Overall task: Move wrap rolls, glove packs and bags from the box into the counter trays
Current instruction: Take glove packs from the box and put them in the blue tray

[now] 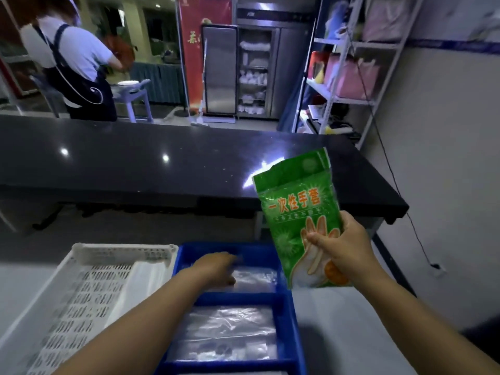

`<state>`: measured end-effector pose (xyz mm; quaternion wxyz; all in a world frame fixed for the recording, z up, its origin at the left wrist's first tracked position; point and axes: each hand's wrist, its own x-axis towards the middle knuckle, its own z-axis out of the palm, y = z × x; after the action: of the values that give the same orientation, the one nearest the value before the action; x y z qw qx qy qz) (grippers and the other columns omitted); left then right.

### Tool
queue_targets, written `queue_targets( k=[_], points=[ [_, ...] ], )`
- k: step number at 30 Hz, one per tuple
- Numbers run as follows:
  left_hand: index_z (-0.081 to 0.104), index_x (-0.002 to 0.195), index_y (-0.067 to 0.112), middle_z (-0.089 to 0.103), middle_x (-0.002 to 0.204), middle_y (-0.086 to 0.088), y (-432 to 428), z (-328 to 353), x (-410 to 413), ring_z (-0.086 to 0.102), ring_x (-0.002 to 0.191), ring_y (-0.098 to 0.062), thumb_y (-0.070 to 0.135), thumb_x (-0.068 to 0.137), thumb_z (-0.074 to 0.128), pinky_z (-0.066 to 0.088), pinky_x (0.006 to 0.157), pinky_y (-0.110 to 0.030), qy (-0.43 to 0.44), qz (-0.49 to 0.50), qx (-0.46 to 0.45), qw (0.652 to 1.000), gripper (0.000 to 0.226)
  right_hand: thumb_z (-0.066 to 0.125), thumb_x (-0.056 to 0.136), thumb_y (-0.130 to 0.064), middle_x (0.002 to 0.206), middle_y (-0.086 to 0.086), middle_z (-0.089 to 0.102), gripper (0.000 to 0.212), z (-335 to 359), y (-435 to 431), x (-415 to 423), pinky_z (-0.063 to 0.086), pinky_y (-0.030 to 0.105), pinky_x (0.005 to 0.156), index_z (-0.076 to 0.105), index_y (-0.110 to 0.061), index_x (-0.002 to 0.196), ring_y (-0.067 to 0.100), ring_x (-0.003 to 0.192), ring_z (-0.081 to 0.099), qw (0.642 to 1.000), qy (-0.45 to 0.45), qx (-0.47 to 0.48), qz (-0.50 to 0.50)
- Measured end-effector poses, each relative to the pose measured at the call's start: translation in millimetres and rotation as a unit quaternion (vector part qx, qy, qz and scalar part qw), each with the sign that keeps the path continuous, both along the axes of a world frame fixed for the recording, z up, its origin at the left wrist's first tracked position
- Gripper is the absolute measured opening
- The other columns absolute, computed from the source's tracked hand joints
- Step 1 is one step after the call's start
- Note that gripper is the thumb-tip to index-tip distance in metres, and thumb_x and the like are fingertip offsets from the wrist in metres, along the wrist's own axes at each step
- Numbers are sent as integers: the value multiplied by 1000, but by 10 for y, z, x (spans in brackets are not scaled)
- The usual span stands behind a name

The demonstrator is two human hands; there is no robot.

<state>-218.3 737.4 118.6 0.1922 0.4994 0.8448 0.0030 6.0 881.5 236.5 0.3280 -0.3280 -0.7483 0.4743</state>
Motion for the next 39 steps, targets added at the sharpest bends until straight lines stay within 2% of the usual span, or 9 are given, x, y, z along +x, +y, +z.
queue_targets(
  k=[5,7,13,16,19,22,25,30,39],
  points=[
    [31,140,17,41,135,-11,94,-204,9,43,119,-33,32,78,70,44,92,-44,39,-61,-48,996,75,82,66,-7,74,-9,72,34,-118,-23,84,52,17,54,58,-23,84,-1,67,67,999,-22,5,-38],
    [40,131,13,46,127,-12,86,-234,-1,48,111,-33,26,78,70,46,85,-42,55,-55,-30,997,63,82,66,-6,75,-17,72,34,-165,-32,94,51,13,52,58,-23,84,-3,67,67,999,-27,2,-36],
    [60,94,13,64,97,-7,-29,-216,0,61,91,-28,20,78,62,37,61,-31,-9,-17,17,1000,19,81,66,-5,75,-9,72,33,-267,-99,2,51,11,52,59,-20,86,1,69,69,999,-30,-7,-17],
    [63,93,11,65,100,-8,-118,-38,44,58,94,-29,13,77,59,35,63,-31,72,-34,75,994,16,83,65,-10,79,-10,73,34,-194,-150,-106,53,14,54,59,-25,84,2,71,69,1000,-20,10,0],
    [70,74,16,66,70,-1,-369,240,206,64,61,-21,16,45,83,41,48,-23,211,-90,172,958,32,84,65,-24,82,-8,72,32,-101,-192,-273,59,33,61,57,-31,82,9,73,69,999,-12,48,12],
    [68,59,18,60,52,1,-722,378,385,55,38,-18,14,22,85,37,34,-20,231,-125,235,936,42,81,66,-36,75,-5,68,32,-62,-267,-499,56,40,61,54,-33,83,11,69,66,990,-48,130,28],
    [62,56,18,58,53,0,-1071,377,474,55,41,-19,14,26,82,36,34,-23,229,-111,229,939,36,75,70,-44,68,-11,61,28,-90,-372,-745,42,24,51,49,-37,78,6,61,56,950,-135,267,91],
    [57,54,17,54,54,-1,-1550,276,492,52,42,-21,8,35,67,33,35,-27,217,-41,267,938,23,69,76,-42,93,0,67,33,-289,-458,-1110,43,33,63,53,-24,98,26,83,62,834,-271,431,214],
    [56,52,16,51,52,-2,-2009,286,615,50,41,-23,18,55,56,35,34,-24,223,55,299,926,3,69,77,-41,127,6,57,69,-689,-416,-1512,44,33,75,35,-21,133,30,107,58,751,-424,403,305]
  ],
)
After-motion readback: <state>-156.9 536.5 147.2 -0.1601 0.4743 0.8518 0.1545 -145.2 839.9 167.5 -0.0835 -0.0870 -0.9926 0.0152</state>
